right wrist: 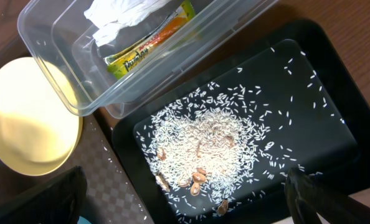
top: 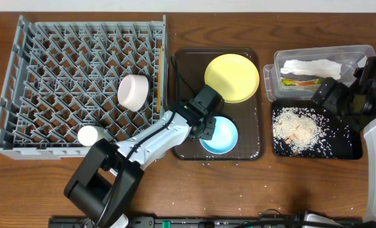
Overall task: Sort waste into correct bins and load items into the dishwasher
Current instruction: 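Grasp the light-blue bowl on the tray with the left gripper, then carry the light-blue bowl into the dish rack with the left gripper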
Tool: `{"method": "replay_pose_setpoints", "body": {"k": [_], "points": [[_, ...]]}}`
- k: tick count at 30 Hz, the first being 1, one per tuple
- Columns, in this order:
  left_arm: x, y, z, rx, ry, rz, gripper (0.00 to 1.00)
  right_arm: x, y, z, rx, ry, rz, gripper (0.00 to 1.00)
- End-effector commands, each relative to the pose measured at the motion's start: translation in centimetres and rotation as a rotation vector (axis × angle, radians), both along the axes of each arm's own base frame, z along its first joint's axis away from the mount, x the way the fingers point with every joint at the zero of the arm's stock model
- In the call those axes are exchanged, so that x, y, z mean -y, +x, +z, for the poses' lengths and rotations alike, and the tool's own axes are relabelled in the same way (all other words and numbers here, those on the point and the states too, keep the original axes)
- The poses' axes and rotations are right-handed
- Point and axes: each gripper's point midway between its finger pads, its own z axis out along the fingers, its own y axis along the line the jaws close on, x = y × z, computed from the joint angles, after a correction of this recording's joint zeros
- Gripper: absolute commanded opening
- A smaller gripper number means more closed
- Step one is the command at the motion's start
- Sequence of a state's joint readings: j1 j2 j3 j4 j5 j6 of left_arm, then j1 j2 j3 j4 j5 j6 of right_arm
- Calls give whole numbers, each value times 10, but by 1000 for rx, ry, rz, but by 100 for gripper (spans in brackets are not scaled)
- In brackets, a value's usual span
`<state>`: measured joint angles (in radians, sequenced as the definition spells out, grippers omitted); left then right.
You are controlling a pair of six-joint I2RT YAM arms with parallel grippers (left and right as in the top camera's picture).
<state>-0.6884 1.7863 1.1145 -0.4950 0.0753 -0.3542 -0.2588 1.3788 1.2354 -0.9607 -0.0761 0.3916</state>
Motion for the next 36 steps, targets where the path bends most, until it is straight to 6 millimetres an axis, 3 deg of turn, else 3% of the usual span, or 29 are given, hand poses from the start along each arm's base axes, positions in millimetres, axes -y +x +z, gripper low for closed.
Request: {"method": "replay_pose_setpoints", "body": {"k": [1,7,11,13,16,20,22,26,31,32,34,36], "points": [[-5,-7,-20,-28,18,2,33,3,1,5,16,5,-18,99],[7,-13,-35,-82,-34,-21,24,3,1,5,16,5,-18,99],[11,-12,-32,-81,-54,-26,8,3,1,5,16,5,-18,99],[13,-8,-23,-69,-66,-24,7,3,1,5,16,5,-18,99],[16,1,7,-27,-97,-19,7,3,1,5,16,5,-18,99],[4,21,67,91,-147,15,7,3,1,5,16,5,-18,99],[-19,31,95,174,-128,66,7,3,1,5,16,5,-18,99],[-91,45,145,358,26,193,7,3,1,5,16,5,-18,99],[-214,46,198,568,472,402,7,3,1,5,16,5,-18,99],[-252,43,218,619,658,473,7,3,1,5,16,5,-18,99],[-285,40,236,637,846,516,8,3,1,5,16,5,-18,99],[-305,41,244,627,962,534,8,3,1,5,16,5,-18,99]]}}
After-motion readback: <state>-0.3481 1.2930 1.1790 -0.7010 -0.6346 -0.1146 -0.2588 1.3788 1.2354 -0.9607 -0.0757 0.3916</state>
